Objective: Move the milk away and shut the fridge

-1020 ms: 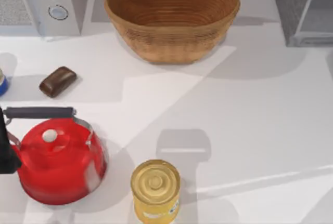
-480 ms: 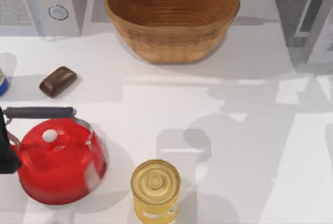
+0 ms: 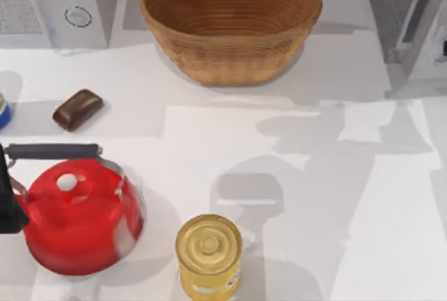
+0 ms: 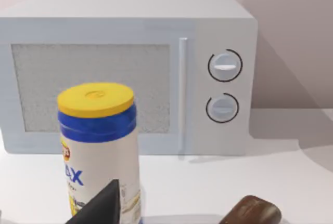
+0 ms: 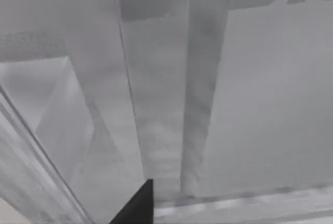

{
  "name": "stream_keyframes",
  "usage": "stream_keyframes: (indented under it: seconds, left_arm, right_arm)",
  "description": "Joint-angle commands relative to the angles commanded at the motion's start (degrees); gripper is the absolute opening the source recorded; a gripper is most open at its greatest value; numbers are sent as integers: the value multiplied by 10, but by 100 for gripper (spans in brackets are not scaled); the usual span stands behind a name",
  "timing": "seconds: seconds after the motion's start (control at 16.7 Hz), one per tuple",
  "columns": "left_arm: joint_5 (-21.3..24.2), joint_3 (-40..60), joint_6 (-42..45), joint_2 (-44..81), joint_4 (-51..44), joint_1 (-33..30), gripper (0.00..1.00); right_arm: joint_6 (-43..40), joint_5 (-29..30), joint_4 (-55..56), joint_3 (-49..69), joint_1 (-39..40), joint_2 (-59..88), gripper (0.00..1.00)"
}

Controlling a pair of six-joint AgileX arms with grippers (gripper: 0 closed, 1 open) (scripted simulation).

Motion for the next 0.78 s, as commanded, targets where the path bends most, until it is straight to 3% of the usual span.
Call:
stream_keyframes:
  seconds: [0.78]
  left_arm:
    - [0, 0, 0, 0, 0, 0, 100]
  right_arm:
    - [3, 4, -38, 200, 0, 158, 100]
